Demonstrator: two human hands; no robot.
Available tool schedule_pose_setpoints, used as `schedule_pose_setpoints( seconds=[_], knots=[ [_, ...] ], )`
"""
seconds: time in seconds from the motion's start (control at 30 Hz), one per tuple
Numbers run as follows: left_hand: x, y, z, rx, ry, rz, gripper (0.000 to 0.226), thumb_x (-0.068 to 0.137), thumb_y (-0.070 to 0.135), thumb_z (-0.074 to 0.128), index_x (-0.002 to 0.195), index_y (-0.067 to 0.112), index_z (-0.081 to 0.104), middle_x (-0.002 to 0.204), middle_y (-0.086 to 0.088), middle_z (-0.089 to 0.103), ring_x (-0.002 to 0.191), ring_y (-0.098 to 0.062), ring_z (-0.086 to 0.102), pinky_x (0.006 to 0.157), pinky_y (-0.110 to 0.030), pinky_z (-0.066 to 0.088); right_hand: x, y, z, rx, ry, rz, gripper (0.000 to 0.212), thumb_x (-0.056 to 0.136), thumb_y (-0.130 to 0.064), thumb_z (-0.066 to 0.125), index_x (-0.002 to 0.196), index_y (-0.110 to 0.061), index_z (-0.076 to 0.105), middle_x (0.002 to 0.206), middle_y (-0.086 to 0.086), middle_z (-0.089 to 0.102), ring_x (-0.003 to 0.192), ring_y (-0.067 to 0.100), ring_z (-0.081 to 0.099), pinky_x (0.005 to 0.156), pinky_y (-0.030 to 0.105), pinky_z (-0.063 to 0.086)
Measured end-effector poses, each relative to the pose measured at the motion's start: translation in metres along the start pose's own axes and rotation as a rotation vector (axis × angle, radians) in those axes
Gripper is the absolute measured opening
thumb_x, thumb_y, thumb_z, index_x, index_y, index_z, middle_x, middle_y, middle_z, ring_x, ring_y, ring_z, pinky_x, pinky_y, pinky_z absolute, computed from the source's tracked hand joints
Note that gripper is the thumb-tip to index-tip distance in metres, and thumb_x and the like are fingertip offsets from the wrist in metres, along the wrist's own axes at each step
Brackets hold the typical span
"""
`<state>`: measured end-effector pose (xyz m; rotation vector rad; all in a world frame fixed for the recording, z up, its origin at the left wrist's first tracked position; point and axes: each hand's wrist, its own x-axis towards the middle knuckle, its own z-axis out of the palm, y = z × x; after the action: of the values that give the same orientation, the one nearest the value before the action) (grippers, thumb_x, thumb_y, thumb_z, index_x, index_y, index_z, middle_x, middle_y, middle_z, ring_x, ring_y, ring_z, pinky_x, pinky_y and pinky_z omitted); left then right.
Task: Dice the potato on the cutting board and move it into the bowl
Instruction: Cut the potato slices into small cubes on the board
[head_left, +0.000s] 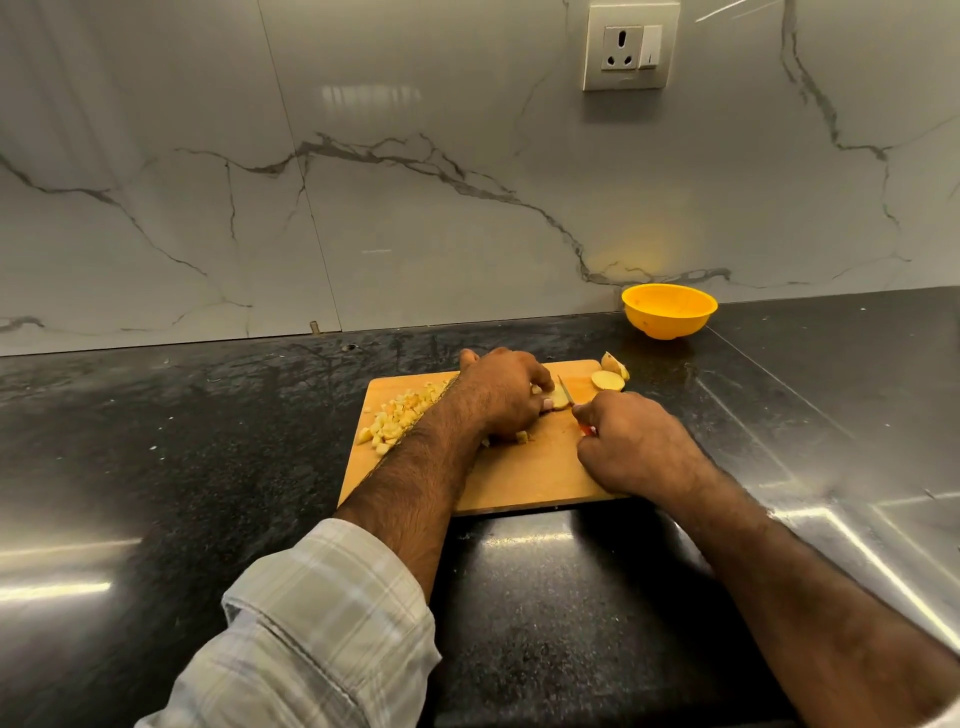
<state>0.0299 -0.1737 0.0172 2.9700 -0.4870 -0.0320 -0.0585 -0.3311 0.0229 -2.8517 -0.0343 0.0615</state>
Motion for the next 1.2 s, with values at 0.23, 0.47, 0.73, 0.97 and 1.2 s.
schedule_pose_setpoints(
  seconds=[0.23,0.47,0.73,0.97,1.2],
  knots=[
    [-0.002,-0.001,-0.002,-0.001,0.001,0.000,0.033,0.101,0.052,0.063,0.133,0.043,0.067,0.155,0.011,0.050,0.150,-0.021,0.033,0.118,-0.061,0.018,-0.007,0.001,0.008,-0.065,0.110,-0.055,0.045,0.099,-0.034,0.051,0.143,-0.030,0.058,0.129,0.002,0.066,0.112,0.022,0.061,0.092,0.042,0.059],
    [0.001,-0.004,0.001,-0.024,0.022,0.010,0.030,0.100,0.050,0.066,0.128,0.042,0.070,0.150,0.011,0.052,0.146,-0.020,0.039,0.117,-0.062,0.023,-0.002,-0.003,0.005,0.011,0.026,-0.026,0.047,0.095,-0.030,0.060,0.142,-0.029,0.061,0.123,-0.002,0.068,0.108,0.019,0.063,0.093,0.040,0.059],
    [-0.003,-0.003,0.001,-0.059,0.059,-0.025,0.028,0.098,0.047,0.069,0.125,0.041,0.072,0.144,0.012,0.060,0.138,-0.018,0.047,0.114,-0.056,0.026,0.001,-0.001,0.006,0.054,0.041,-0.014,0.049,0.096,-0.032,0.059,0.144,-0.030,0.060,0.132,0.000,0.066,0.115,0.021,0.062,0.097,0.040,0.058],
    [-0.002,-0.008,0.005,-0.093,0.089,-0.042,0.027,0.096,0.050,0.071,0.121,0.039,0.074,0.143,0.013,0.060,0.139,-0.018,0.046,0.114,-0.056,0.025,-0.011,-0.004,0.006,-0.002,0.127,-0.058,0.043,0.099,-0.034,0.054,0.141,-0.029,0.063,0.126,0.001,0.068,0.108,0.020,0.063,0.093,0.041,0.059],
    [0.002,-0.008,0.004,-0.133,0.089,-0.053,0.024,0.094,0.046,0.075,0.117,0.037,0.077,0.137,0.014,0.064,0.132,-0.015,0.051,0.111,-0.054,0.026,-0.002,-0.013,0.001,0.017,0.010,-0.024,0.044,0.097,-0.029,0.061,0.141,-0.026,0.060,0.129,0.000,0.065,0.114,0.020,0.061,0.098,0.042,0.056]
  ],
)
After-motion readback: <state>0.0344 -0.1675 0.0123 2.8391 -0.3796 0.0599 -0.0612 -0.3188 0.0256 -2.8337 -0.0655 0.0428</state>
